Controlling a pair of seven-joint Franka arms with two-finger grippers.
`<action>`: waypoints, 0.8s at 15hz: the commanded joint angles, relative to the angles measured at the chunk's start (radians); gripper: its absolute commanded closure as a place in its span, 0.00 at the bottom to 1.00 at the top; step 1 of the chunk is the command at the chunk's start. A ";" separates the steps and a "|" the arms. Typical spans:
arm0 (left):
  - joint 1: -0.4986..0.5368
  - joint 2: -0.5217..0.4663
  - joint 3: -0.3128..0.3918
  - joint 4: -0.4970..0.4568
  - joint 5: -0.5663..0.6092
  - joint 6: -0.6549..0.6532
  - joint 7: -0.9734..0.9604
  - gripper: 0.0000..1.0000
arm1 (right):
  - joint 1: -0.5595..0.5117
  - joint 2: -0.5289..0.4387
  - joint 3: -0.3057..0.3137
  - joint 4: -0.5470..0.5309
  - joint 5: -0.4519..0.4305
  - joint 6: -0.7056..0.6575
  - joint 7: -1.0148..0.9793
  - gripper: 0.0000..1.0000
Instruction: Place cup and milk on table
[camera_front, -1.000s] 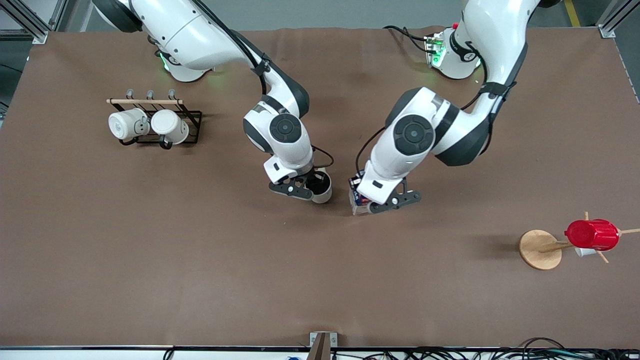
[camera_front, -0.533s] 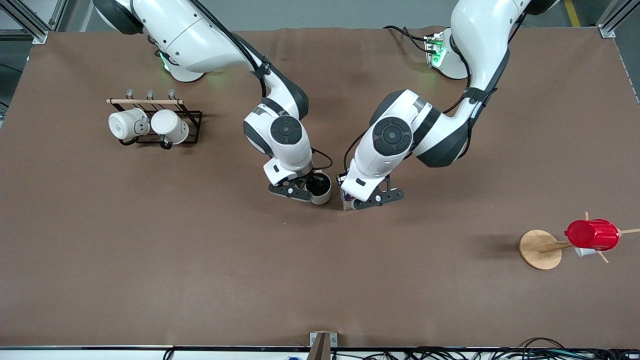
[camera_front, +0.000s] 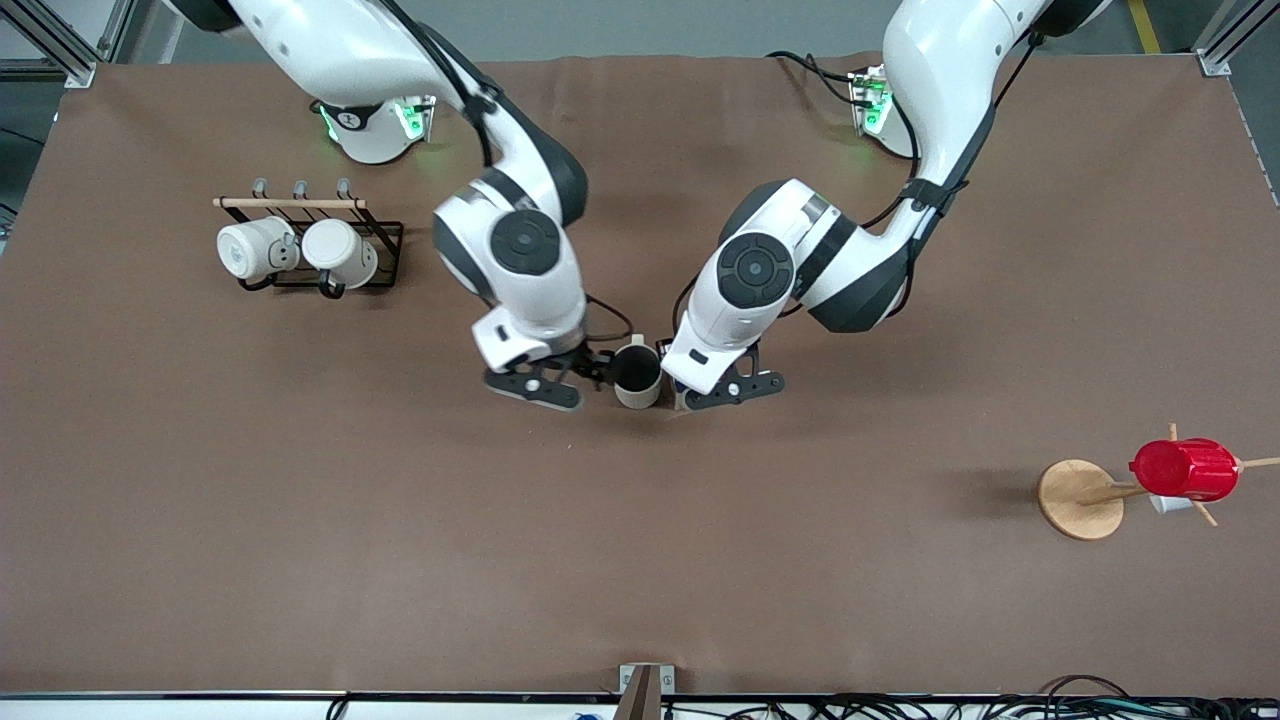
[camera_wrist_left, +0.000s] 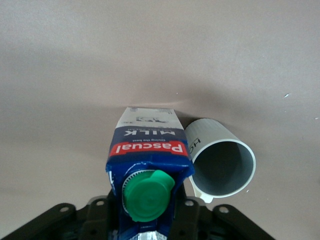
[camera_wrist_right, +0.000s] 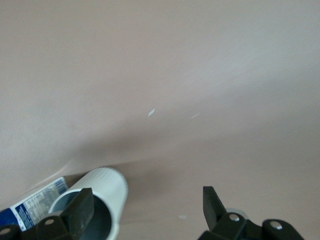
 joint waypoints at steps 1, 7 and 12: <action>-0.004 0.009 0.002 0.025 0.008 -0.005 -0.015 0.00 | -0.104 -0.159 0.012 -0.052 -0.015 -0.099 -0.118 0.01; 0.124 -0.168 0.024 0.023 0.020 -0.092 0.041 0.00 | -0.271 -0.339 -0.013 -0.048 0.009 -0.249 -0.301 0.00; 0.264 -0.351 0.022 0.023 0.202 -0.293 0.205 0.00 | -0.274 -0.448 -0.241 -0.048 0.155 -0.350 -0.595 0.00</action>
